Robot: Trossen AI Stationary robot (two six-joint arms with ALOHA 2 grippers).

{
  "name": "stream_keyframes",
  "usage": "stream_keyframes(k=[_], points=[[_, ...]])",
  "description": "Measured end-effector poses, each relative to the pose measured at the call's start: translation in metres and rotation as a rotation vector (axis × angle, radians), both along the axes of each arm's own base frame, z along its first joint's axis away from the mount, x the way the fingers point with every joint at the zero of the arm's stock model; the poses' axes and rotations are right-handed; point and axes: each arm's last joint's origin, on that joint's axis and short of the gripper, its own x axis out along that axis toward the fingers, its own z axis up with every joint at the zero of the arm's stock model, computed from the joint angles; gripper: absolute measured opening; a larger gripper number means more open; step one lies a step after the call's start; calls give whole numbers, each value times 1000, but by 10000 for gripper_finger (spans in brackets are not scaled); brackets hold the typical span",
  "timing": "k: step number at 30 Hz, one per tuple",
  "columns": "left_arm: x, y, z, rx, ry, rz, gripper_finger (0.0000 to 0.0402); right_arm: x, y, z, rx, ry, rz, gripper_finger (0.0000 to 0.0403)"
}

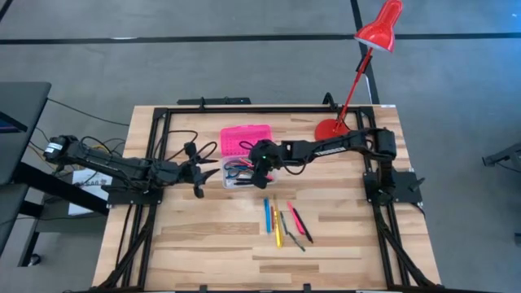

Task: Pick & place school supplies into a supply box
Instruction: Put the blue pen into the pink supply box

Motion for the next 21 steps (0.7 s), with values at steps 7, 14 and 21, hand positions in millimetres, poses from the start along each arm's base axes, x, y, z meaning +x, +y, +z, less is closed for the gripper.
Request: stream_keyframes(k=[7,14,21], points=[[-1,-3,-5,-55,51,-105,129,-6,3,0,-26,68,-1,141],[2,-11,-10,-137,101,-330,129,-17,36,0,-243,217,-27,134],[11,-15,-17,-189,128,-400,129,-21,67,12,-313,206,113,118]])
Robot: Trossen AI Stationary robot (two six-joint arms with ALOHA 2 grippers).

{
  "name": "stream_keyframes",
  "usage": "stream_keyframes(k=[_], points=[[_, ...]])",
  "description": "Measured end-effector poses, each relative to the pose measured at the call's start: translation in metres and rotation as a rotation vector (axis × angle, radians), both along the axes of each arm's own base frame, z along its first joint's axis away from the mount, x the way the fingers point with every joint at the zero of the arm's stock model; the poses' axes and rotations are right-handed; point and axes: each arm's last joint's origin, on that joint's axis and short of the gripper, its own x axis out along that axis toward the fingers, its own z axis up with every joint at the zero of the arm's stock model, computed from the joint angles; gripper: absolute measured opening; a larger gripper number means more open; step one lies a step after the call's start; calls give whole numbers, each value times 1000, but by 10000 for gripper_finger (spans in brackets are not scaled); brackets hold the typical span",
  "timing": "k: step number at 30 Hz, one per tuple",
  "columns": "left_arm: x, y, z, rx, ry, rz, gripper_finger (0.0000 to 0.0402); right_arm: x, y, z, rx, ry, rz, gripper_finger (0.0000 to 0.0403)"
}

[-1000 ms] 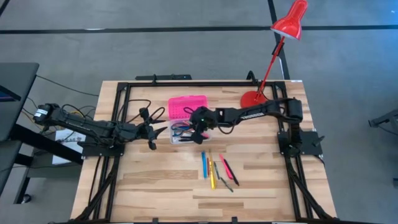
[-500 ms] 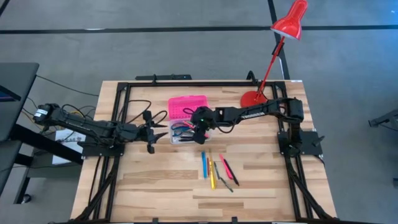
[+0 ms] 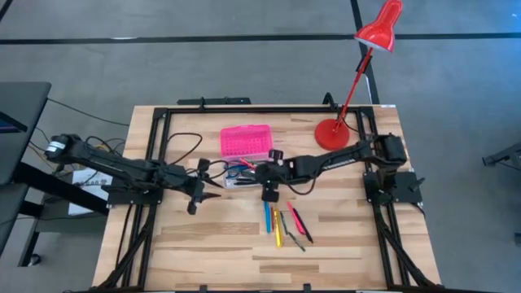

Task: Pick & place school supplies into a supply box
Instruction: Put the blue pen into the pink supply box

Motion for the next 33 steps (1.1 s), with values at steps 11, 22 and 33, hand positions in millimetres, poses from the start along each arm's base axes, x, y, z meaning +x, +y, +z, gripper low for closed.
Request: stream_keyframes(k=[11,22,33], points=[[31,-10,-22,13,-9,-95,129,-16,13,12,-44,27,111,117],[62,-19,-29,23,-10,-166,129,-88,36,35,-19,-230,218,117],[133,-49,-49,175,70,-318,129,-168,78,35,22,-584,426,117]])
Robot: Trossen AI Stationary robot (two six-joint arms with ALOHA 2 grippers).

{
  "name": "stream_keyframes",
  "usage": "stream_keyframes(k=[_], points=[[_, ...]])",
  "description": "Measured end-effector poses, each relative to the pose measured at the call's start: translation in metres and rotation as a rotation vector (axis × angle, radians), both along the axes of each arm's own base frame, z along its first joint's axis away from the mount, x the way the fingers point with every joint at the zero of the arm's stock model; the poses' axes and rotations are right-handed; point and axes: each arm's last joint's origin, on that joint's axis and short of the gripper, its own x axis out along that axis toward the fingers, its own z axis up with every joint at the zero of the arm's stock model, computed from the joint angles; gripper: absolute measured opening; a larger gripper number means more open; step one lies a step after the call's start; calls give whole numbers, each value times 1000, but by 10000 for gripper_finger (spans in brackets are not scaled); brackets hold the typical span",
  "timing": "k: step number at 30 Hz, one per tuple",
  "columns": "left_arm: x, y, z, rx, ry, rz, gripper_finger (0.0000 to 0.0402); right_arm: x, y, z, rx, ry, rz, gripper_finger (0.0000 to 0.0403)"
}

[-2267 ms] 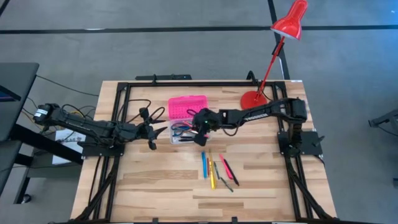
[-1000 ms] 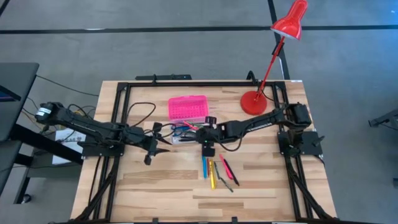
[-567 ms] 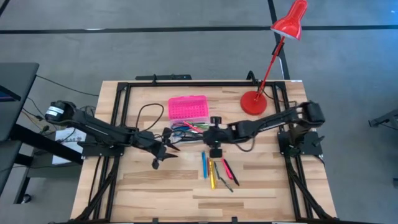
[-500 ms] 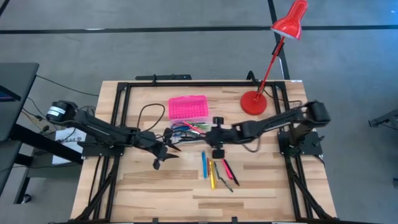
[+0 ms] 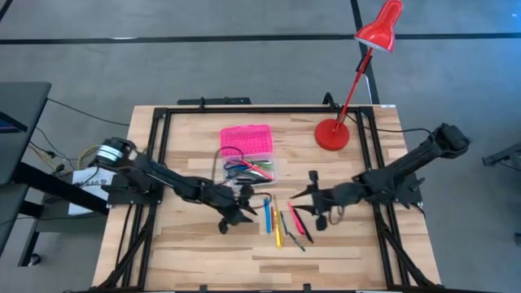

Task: Pick & place school supplies into a supply box
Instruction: Put the blue pen into the pink supply box

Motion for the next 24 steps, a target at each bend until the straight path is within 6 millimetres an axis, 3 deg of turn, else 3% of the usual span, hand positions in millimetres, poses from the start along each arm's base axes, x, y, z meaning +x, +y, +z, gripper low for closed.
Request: stream_keyframes(k=[6,13,24], points=[[39,-5,-16,98,116,-40,129,-24,18,0,-29,-53,4,117],[66,-2,-22,176,265,-75,129,-41,39,1,-51,-83,33,117],[70,5,-19,276,250,-146,129,-52,53,3,-48,-115,47,117]])
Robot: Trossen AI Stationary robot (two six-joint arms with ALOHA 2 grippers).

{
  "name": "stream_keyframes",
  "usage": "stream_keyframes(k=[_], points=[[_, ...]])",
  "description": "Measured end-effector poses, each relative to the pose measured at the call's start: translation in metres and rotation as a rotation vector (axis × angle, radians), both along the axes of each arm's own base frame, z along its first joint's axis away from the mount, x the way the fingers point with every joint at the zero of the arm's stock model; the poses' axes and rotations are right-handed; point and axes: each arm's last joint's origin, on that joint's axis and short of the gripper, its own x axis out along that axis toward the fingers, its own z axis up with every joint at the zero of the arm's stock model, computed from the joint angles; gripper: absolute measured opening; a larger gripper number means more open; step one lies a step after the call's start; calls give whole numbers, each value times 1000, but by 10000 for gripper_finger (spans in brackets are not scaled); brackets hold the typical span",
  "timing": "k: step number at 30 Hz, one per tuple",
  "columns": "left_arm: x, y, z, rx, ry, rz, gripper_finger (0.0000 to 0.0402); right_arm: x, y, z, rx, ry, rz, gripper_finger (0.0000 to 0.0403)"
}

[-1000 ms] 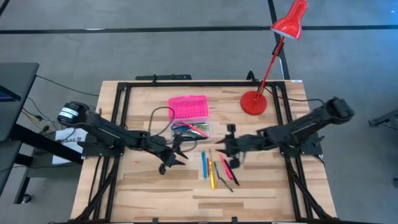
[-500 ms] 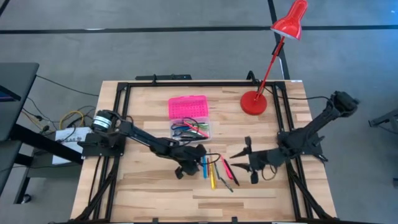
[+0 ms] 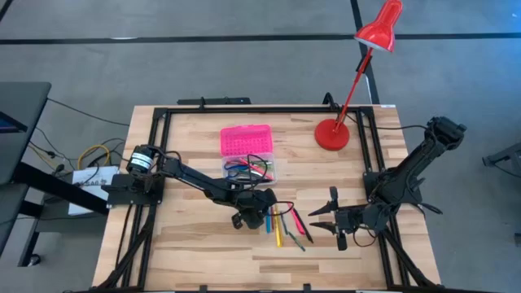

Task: Pick & place school supplies into a supply box
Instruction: Put the blue pen into the pink supply box

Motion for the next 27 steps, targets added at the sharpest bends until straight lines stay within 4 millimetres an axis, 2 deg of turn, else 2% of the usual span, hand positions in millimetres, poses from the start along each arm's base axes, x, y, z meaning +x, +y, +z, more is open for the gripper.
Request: stream_keyframes(k=[12,19,27], points=[[4,35,0,-102,26,9,129,0,0,0,10,-2,-2,117],[9,37,-14,-118,33,-23,129,0,0,0,10,-1,-2,117],[8,38,-12,-105,49,12,129,0,0,1,14,-4,-2,117]])
